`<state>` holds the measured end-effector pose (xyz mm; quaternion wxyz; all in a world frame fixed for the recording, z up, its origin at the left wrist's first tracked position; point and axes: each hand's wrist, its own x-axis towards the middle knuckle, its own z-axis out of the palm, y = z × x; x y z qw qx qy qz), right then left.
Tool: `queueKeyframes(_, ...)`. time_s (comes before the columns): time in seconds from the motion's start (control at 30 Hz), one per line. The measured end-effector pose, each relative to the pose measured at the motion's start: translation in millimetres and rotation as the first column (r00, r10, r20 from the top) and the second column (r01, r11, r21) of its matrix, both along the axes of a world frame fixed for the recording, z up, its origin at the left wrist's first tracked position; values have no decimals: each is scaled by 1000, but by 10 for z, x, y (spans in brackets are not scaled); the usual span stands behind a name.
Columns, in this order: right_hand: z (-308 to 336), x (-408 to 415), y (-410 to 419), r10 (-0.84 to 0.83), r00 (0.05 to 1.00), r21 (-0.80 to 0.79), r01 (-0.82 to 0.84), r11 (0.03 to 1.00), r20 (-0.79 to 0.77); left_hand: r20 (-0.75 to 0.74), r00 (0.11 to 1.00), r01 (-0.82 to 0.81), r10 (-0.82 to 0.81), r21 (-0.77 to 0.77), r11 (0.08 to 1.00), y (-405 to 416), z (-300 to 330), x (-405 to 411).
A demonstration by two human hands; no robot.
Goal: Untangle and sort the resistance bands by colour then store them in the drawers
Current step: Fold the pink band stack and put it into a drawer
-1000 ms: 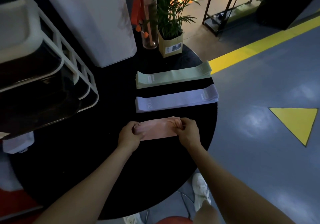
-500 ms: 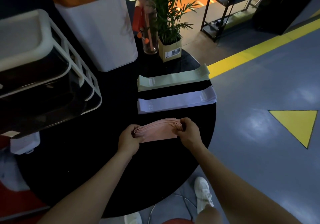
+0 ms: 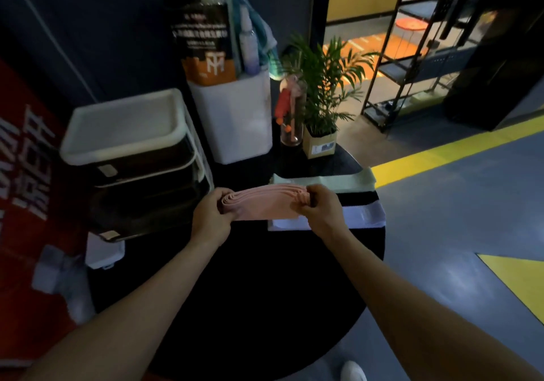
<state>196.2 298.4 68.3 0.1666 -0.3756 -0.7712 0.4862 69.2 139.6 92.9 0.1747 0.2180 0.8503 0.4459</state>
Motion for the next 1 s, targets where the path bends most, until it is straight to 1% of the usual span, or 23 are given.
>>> queueKeyframes(0.1,251,-254,-105,49,998,21,-49,999,-34,-92,995,-34,37,36,999,-183,237,-190)
queueKeyframes(0.23,505,-621,-392,77,993,27,-75,997,-93,-164,981,-97,102,40,994,-533,473,-471)
queueKeyframes(0.43,659,-1227,-944,124,987,24,-122,992,-98,-174,957,-236,233,2,972,-1092,577,-952)
queueKeyframes(0.57,565,-1534,-1269,141,990,-25,-141,990,-18,-135,946,-304,293,-68,950,-1372,473,-1171)
queueKeyframes(0.67,466,-1717,-1451,150,987,-7,-150,989,63,-144,942,-322,303,-133,937,-1500,367,-1325)
queueKeyframes(0.77,443,-1847,-1528,144,973,108,-165,980,180,-110,954,-298,280,-209,932,-1564,261,-1442)
queueKeyframes(0.87,410,-1944,-1601,124,948,248,-201,948,295,-184,958,-269,222,-292,918,-1594,169,-1519)
queueKeyframes(1.0,339,-1995,-1647,131,905,313,-271,910,404,-225,968,-203,115,-420,885,-1546,129,-1500)
